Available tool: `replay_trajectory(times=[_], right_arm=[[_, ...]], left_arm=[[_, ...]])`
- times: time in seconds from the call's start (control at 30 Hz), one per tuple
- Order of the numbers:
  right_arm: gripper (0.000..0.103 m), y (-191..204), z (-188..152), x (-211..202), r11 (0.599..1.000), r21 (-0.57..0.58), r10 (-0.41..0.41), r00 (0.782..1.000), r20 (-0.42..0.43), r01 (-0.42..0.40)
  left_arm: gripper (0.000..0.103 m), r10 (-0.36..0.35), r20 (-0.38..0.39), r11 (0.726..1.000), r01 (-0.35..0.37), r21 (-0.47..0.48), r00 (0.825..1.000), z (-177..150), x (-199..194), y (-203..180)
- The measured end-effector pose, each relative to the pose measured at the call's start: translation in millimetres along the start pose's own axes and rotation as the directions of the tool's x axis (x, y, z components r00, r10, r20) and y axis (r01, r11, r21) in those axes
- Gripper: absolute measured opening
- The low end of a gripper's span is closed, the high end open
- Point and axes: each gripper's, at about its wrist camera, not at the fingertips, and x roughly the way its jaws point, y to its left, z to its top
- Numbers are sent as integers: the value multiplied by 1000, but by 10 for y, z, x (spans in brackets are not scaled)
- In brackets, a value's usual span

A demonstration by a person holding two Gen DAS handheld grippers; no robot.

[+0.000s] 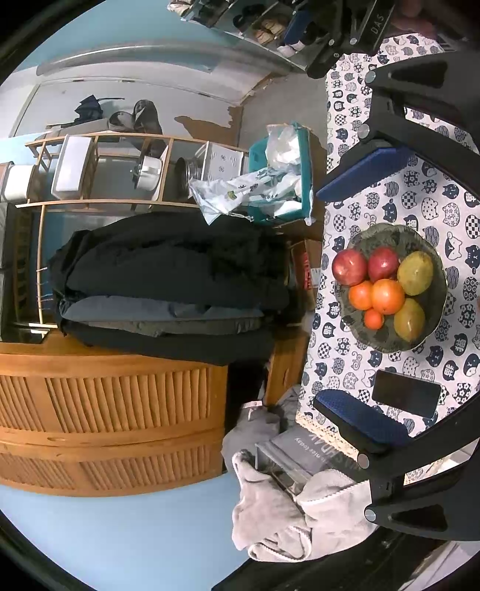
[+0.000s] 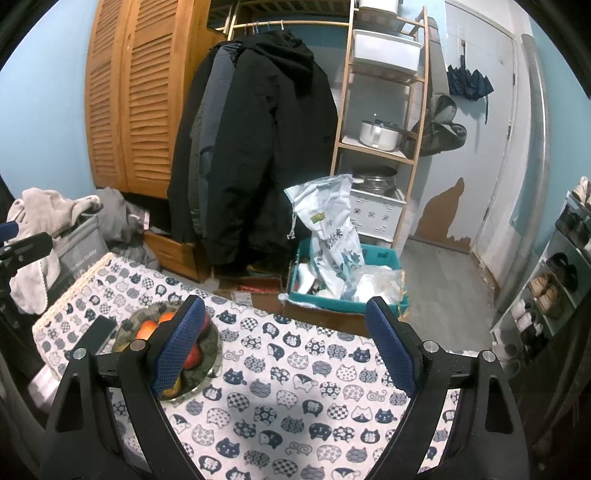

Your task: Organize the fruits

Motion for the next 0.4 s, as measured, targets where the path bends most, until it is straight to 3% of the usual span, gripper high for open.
replay_trajectory(times=[0.4], right_arm=[[87,-7,3,0,1000,0,1,1000,-1,-1]], left_arm=[[102,3,-9,1000,-3,6,1000,15,-7,-55]])
